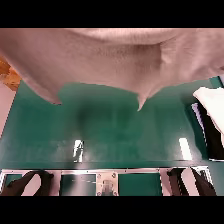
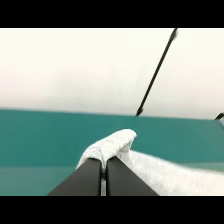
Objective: Fold the shirts.
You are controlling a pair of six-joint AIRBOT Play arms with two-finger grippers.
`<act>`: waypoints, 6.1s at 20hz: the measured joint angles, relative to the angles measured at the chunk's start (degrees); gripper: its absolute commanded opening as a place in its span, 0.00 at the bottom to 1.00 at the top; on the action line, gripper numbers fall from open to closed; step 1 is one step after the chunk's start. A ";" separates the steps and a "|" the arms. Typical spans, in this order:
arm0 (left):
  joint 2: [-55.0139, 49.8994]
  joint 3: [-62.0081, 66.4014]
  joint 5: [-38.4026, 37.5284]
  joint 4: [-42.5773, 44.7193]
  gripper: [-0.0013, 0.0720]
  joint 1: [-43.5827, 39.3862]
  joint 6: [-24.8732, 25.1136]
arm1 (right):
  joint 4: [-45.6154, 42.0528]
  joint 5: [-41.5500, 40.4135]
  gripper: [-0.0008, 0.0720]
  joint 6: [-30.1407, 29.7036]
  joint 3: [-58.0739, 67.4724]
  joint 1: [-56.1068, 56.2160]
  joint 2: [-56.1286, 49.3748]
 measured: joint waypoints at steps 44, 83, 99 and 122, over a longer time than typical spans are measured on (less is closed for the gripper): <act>-47.10 -45.38 -16.24 -12.98 0.98 8.09 23.19 | -47.45 3.43 0.60 3.74 -46.82 0.92 -38.25; -19.21 -82.60 12.59 -18.10 0.05 -13.62 22.67 | -44.81 -7.43 0.02 5.25 -50.84 11.43 -42.45; -0.79 -7.54 -0.90 -1.95 0.05 -14.03 12.63 | -17.44 -11.69 0.03 -2.38 -5.44 8.41 1.90; -37.90 -42.45 20.74 -12.55 0.05 -14.03 27.15 | -17.86 -30.84 0.03 -12.68 -39.95 23.58 -37.20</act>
